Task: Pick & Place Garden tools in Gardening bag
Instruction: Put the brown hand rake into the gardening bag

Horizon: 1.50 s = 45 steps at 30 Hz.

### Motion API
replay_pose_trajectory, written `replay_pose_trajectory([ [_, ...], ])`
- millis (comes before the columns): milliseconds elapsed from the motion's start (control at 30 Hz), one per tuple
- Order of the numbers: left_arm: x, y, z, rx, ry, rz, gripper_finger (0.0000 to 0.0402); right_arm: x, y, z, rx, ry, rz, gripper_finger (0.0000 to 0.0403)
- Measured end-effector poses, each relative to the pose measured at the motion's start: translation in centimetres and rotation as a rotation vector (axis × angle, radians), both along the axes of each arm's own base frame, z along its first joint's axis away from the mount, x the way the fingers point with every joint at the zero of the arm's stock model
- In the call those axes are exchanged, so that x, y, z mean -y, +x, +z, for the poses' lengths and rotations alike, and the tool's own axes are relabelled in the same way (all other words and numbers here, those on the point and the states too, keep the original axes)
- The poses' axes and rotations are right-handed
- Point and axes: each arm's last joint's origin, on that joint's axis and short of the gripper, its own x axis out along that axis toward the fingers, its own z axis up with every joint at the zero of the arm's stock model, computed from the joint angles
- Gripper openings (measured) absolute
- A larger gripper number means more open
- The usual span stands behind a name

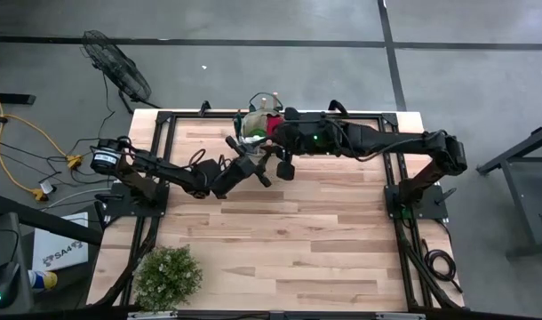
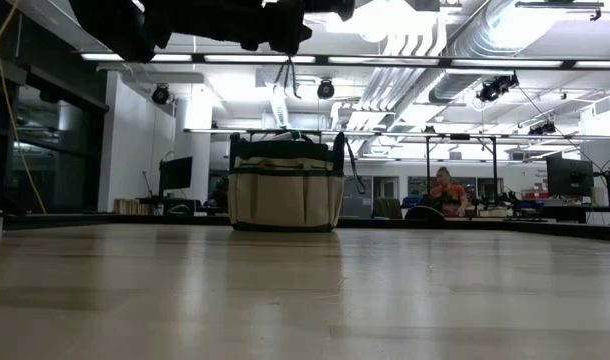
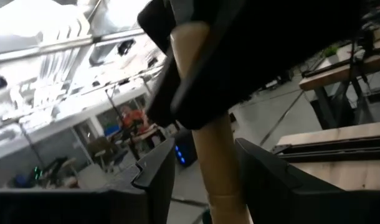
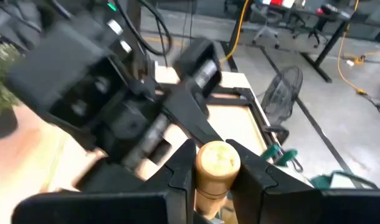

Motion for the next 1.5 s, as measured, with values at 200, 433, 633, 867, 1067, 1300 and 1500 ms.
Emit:
replay_pose_trajectory([
  [200, 0.9, -0.1, 0.3, 0.054, -0.087, 0.045, 0.0159, 0.9, -0.2, -0.2, -0.031, -0.010, -0.002, 0.0058],
  [433, 1.7, 0.4, 1.7, 0.104, -0.150, 0.063, 0.0159, 1.0, -0.3, -0.1, -0.018, -0.002, 0.033, 0.0058],
  [633, 1.6, 0.9, 1.6, 0.090, -0.202, 0.051, 0.0159, 1.0, -0.2, 0.2, 0.013, 0.017, 0.026, 0.0058],
  [867, 1.6, 0.9, 1.7, 0.110, -0.220, 0.053, 0.0117, 1.1, -0.2, 0.2, 0.017, 0.009, 0.000, 0.0058],
  [1067, 1.6, 0.9, 1.6, 0.111, -0.223, 0.061, 0.0066, 1.5, -0.3, 0.1, 0.002, 0.009, -0.023, 0.0058],
  [1300, 1.6, 0.9, 1.7, 0.119, -0.222, 0.058, 0.0109, 1.6, 0.1, -0.3, -0.006, 0.011, -0.036, 0.0058],
  [1500, 1.5, 0.8, 1.6, 0.119, -0.236, 0.103, 0.0136, 2.1, 1.1, -1.3, -0.010, 0.013, -0.045, 0.0058],
])
